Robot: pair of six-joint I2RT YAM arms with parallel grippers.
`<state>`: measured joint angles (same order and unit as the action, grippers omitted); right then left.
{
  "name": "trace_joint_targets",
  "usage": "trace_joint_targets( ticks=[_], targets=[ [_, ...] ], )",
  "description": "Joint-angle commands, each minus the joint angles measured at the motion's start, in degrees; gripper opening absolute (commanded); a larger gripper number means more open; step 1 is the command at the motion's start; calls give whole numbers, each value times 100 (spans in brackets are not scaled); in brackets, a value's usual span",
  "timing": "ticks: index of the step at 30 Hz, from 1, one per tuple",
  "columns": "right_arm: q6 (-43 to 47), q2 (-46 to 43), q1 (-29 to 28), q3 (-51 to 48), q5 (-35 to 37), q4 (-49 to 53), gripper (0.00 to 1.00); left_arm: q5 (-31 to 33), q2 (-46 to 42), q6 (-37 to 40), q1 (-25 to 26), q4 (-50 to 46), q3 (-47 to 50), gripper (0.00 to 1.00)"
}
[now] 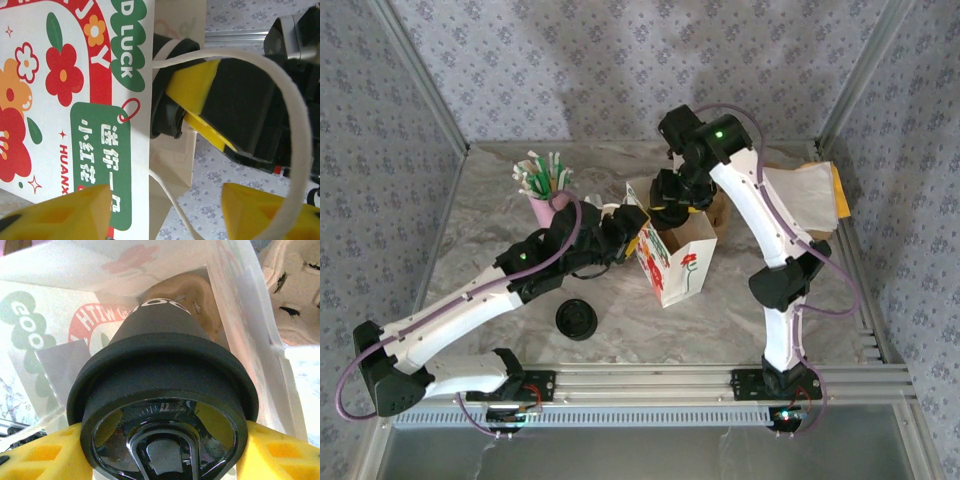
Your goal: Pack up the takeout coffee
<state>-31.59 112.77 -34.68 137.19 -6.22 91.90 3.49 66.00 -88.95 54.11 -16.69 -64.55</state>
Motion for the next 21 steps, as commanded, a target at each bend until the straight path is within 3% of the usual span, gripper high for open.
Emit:
trace_joint_targets(
  ticks=[1,13,21],
  targets=[
    [101,-215,-89,-189,92,1173,53,90,-137,44,-40,-116,-13,66],
    [101,-507,-291,-868,208,1173,53,268,-598,906,-261,-799,-137,88],
    [191,-631,-365,-1285,220,1173,53,349,-815,1290,-478,-1158,-164,91]
  ],
)
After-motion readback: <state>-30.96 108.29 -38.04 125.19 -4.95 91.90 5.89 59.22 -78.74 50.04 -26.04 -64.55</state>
